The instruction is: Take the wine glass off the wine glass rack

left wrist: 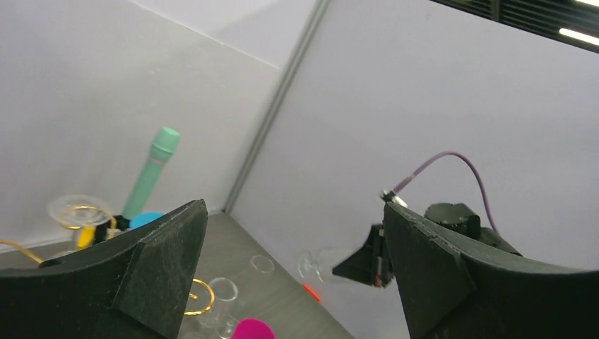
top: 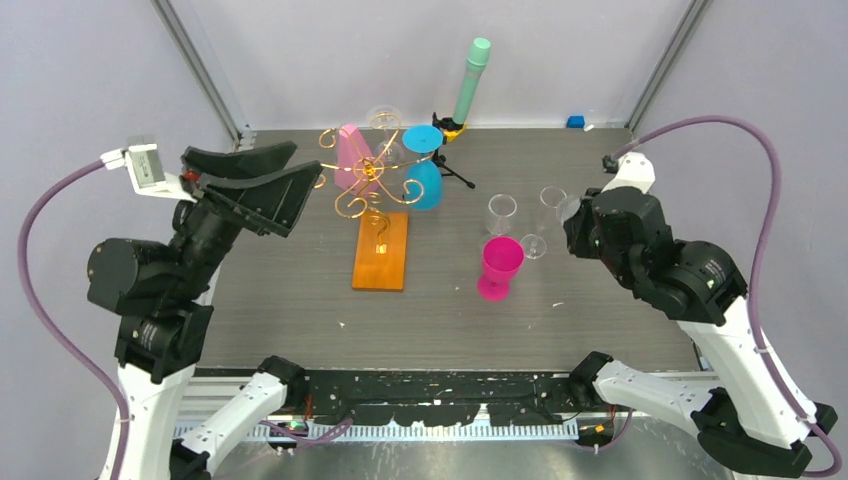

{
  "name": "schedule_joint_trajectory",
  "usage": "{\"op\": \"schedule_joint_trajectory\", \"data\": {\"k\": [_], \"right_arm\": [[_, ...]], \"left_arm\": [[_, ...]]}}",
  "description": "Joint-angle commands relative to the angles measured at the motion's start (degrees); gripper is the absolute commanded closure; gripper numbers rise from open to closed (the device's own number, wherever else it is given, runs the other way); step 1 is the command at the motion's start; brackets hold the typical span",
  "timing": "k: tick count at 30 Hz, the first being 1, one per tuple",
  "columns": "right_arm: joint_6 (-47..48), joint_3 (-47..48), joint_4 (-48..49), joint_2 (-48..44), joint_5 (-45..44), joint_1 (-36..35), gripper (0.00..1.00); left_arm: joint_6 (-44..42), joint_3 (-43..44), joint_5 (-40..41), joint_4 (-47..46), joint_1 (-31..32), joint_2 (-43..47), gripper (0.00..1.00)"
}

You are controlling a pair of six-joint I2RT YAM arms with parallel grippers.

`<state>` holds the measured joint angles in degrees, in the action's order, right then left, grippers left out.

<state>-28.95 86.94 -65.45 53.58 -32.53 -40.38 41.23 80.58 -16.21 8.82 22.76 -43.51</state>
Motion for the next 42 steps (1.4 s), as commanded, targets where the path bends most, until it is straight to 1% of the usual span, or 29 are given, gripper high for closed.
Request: {"op": "schedule_joint_trajectory", "data": {"k": [1,5,12,15,18,22,28,32,36,37,42], "right_arm": [[0.33,-2.71,-5.9,1.32,6.61,-0.14,1.0],[-1.59,-9.48,-4.65,3.17,8.4,-0.07,1.0],[-2.99,-16.98,-0.32,8.5,13.31,0.63,1.0],[-2.27,-20.96,1.44,10.34,16.39,4.46,1.0],[-1.2,-24.19,4.32,10.04,19.95,9.14,1.0],[-0.21,-27.37,7.65,10.21,25.26,13.6,1.0],[-0.24,-30.38,11.38,13.61,28.83,16.81,1.0],[0.05,-30.56,12.6,15.68,29.0,18.13,1.0],[0.41,-30.28,12.73,17.16,28.51,18.6,0.93],[0.52,-30.22,12.72,17.3,28.46,18.65,0.88],[0.73,-29.57,12.72,18.5,28.25,18.8,0.82]], "left_arm": [[-7.49,-2.07,8.51,3.42,-0.1,0.96,0.02],[-7.75,-2.72,8.68,4.35,-0.14,1.48,0.02],[-7.84,-3.59,8.29,5.24,-0.12,1.95,0.02],[-7.74,-4.25,8.13,5.24,-0.1,2.09,0.02],[-7.66,-4.5,7.8,5.45,-0.12,2.02,0.01],[-7.69,-4.78,7.51,5.59,-0.09,2.01,0.01],[-6.86,-4.44,5.83,4.79,-0.11,1.9,0.01],[-6.78,-3.29,5.34,6.03,-0.09,1.3,0.01],[-6.78,-2.89,5.15,6.88,-0.11,0.63,0.0],[-6.81,-2.8,5.0,6.99,-0.1,0.45,0.0],[-7.17,-2.61,5.11,7.65,-0.12,-0.29,0.0]]}}
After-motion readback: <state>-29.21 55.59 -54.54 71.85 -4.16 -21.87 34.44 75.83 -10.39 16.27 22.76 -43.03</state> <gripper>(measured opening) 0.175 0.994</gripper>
